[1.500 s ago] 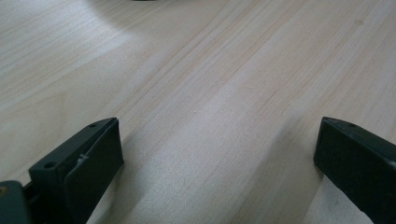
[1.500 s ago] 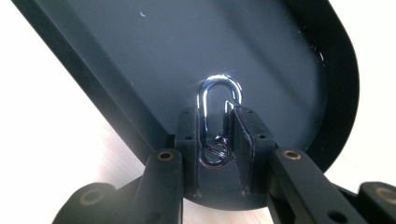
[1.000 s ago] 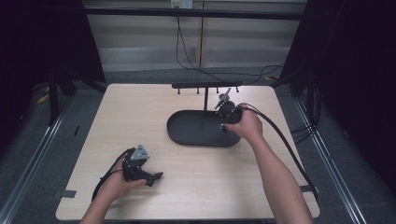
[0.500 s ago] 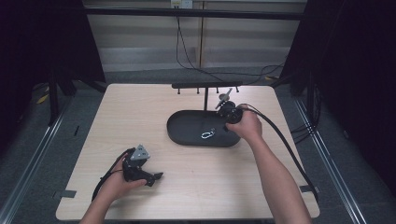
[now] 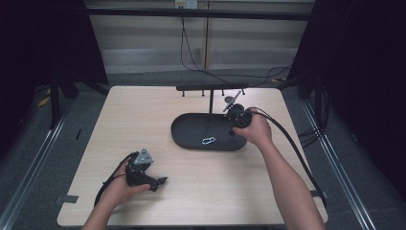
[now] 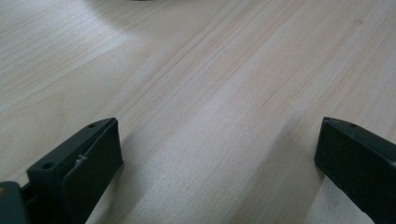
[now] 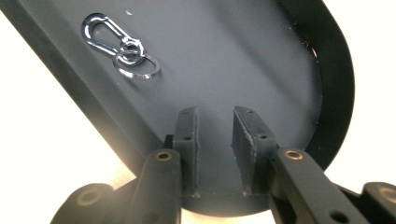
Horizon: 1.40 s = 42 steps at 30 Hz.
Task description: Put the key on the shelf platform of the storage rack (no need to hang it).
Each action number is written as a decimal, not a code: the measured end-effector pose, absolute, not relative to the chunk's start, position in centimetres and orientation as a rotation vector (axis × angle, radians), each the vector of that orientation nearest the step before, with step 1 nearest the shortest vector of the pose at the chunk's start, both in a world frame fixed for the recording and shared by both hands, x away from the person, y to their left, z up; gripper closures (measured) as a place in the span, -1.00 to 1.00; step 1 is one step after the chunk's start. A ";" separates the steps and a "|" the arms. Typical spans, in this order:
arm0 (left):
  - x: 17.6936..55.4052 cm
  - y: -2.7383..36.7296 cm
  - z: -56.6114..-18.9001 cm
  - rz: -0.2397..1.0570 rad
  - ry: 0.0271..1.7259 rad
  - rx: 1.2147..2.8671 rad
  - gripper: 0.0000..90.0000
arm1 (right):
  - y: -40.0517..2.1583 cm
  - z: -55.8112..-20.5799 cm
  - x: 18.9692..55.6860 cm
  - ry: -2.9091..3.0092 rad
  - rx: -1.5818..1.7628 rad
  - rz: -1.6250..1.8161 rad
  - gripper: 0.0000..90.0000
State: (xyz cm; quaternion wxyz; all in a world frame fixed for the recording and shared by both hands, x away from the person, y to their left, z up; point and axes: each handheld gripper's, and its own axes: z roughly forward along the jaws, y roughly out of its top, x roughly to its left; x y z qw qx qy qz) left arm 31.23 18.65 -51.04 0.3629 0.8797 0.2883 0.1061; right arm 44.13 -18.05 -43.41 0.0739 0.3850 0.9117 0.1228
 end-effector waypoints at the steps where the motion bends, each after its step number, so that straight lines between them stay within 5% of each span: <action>1: 31.2 18.6 -51.0 0.273 0.742 2.264 -0.99 | -18.0 -43.3 44.0 2.740 1.154 0.370 0.52; 25: 31.2 18.6 -51.0 0.270 0.744 2.264 -1.00 | -18.4 -42.8 42.3 2.769 1.117 0.406 -0.34; 42: 31.2 18.7 -51.0 0.271 0.738 2.271 -1.00 | -18.9 -42.3 39.7 2.801 1.043 0.435 -0.45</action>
